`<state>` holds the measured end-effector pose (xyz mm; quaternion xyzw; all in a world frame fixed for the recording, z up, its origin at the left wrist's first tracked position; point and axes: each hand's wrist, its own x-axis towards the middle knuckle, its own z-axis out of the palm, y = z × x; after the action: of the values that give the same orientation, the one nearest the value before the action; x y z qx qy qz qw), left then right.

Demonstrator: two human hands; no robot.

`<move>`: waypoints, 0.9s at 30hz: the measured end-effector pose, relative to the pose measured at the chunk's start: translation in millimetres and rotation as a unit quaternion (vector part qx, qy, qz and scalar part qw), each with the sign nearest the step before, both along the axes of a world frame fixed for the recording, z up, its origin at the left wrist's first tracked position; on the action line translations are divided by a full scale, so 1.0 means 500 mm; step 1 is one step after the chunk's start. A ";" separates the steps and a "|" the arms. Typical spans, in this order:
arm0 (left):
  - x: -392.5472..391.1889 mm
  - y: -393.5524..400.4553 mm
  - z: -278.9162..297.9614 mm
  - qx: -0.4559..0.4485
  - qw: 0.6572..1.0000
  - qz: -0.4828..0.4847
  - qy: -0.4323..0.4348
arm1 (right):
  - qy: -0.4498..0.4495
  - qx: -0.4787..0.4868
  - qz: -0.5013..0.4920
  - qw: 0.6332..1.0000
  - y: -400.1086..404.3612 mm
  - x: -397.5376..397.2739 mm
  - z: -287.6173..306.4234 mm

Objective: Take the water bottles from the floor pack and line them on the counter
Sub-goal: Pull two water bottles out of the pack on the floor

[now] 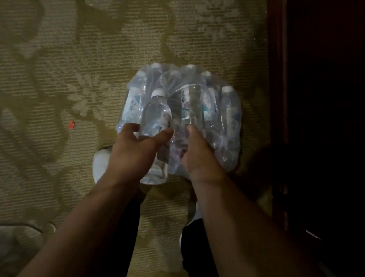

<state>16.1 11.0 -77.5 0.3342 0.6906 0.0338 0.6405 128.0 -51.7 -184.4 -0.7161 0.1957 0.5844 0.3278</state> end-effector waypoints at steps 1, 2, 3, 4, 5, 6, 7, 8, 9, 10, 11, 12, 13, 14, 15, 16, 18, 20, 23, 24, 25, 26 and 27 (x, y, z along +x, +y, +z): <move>-0.003 -0.001 -0.004 0.004 1.000 0.002 -0.002 | 0.002 0.023 -0.025 0.999 0.004 0.004 0.016; -0.007 -0.003 -0.008 0.007 1.000 0.002 0.003 | 0.034 0.026 -0.110 0.993 0.008 0.010 0.030; -0.010 -0.006 -0.008 0.009 1.000 0.003 0.009 | 0.035 0.022 -0.149 0.988 0.001 0.015 0.054; -0.013 -0.010 -0.008 0.010 1.000 0.006 0.012 | 0.061 0.044 -0.194 0.978 -0.009 0.019 0.073; -0.016 -0.015 -0.007 0.011 1.000 0.005 0.012 | 0.088 0.056 -0.228 0.968 -0.019 0.024 0.087; -0.016 -0.022 -0.001 0.010 1.000 0.004 0.011 | 0.093 0.057 -0.230 0.967 -0.025 0.028 0.107; -0.020 -0.029 0.004 0.009 1.000 0.008 0.013 | 0.089 0.064 -0.230 0.967 -0.037 0.031 0.131; -0.023 -0.037 0.013 0.004 1.000 0.019 0.012 | 0.092 0.066 -0.226 0.967 -0.045 0.033 0.166; -0.025 -0.046 0.024 -0.005 1.000 0.030 0.007 | 0.103 0.065 -0.209 0.970 -0.049 0.036 0.202; -0.025 -0.053 0.038 -0.016 0.999 0.036 0.003 | 0.108 0.070 -0.183 0.975 -0.055 0.044 0.236; -0.024 -0.061 0.057 -0.026 0.999 0.037 -0.003 | 0.111 0.088 -0.157 0.977 -0.064 0.053 0.275; -0.022 -0.068 0.080 -0.035 0.999 0.039 -0.014 | 0.097 0.096 -0.122 0.983 -0.067 0.060 0.312; -0.018 -0.074 0.106 -0.041 0.998 0.047 -0.027 | 0.111 0.104 -0.106 0.983 -0.074 0.063 0.346; -0.013 -0.080 0.137 -0.044 0.996 0.062 -0.037 | 0.120 0.117 -0.084 0.982 -0.079 0.064 0.386; -0.008 -0.085 0.171 -0.047 0.995 0.071 -0.042 | 0.120 0.128 -0.048 0.983 -0.081 0.066 0.434; -0.001 -0.088 0.210 -0.050 0.995 0.072 -0.050 | 0.117 0.130 -0.014 0.985 -0.082 0.071 0.478; 0.014 -0.094 0.295 -0.049 0.995 0.062 -0.066 | 0.103 0.099 0.038 0.989 -0.084 0.080 0.571; 0.031 -0.098 0.393 -0.044 0.995 0.036 -0.083 | 0.058 0.083 0.075 0.992 -0.092 0.098 0.682; 0.062 -0.106 0.558 -0.011 0.994 0.012 -0.110 | 0.002 0.116 0.084 0.990 -0.110 0.121 0.855; 0.072 -0.114 0.611 -0.001 0.992 0.011 -0.122 | -0.014 0.137 0.073 0.988 -0.122 0.127 0.909; 0.083 -0.122 0.662 0.014 0.991 0.009 -0.134 | -0.034 0.155 0.068 0.985 -0.137 0.132 0.951; 0.090 -0.132 0.710 0.034 0.989 0.003 -0.141 | -0.056 0.169 0.070 0.981 -0.152 0.133 0.994; 0.096 -0.140 0.753 0.059 0.988 -0.001 -0.146 | -0.076 0.179 0.081 0.977 -0.167 0.133 1.032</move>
<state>64.2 -59.0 299.0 0.3637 0.5864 0.1228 0.7133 194.6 -135.1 331.5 -0.7015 0.0034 0.5786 0.4160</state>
